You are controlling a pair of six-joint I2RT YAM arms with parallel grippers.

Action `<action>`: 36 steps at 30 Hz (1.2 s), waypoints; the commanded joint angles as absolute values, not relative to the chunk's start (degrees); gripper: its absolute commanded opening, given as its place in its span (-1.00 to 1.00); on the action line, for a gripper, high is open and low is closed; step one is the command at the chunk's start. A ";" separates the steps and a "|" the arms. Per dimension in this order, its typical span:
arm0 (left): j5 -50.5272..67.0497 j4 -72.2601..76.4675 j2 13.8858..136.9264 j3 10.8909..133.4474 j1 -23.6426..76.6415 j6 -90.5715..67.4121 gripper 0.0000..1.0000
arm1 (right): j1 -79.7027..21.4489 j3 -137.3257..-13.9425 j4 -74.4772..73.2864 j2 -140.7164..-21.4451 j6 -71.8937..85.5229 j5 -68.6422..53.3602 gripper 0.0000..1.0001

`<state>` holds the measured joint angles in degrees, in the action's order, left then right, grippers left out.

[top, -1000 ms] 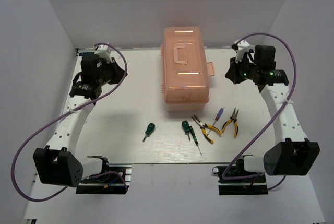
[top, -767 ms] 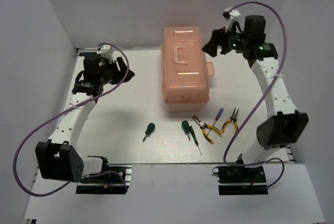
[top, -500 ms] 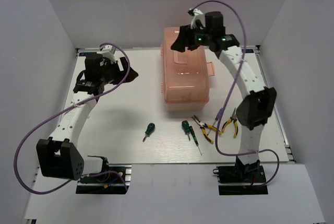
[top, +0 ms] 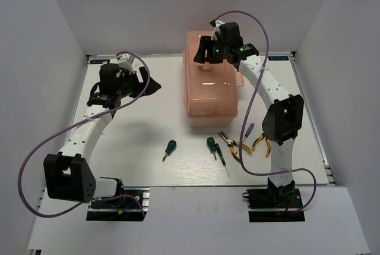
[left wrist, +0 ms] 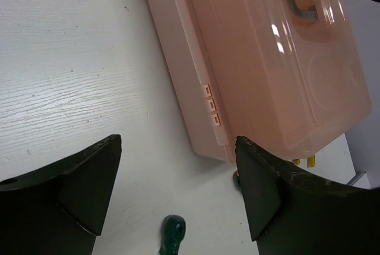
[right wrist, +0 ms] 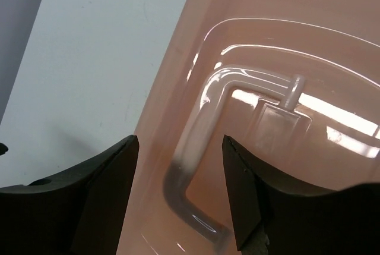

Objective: Sort the tools into containers

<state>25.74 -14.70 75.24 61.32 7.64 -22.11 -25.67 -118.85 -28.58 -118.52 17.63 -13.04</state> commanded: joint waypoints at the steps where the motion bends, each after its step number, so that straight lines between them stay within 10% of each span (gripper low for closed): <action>1: 27.95 -12.05 75.93 61.70 7.82 -22.94 0.75 | -27.15 -118.13 -28.91 -114.17 18.28 -7.04 0.30; 36: 43.41 9.93 113.90 102.74 15.11 -42.62 0.71 | -22.41 -114.79 -16.08 -115.31 38.94 -35.95 0.22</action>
<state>40.91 9.06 113.86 98.54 13.76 -40.18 -21.98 -114.50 -20.78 -116.95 36.80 -30.26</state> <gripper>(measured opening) 0.854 0.612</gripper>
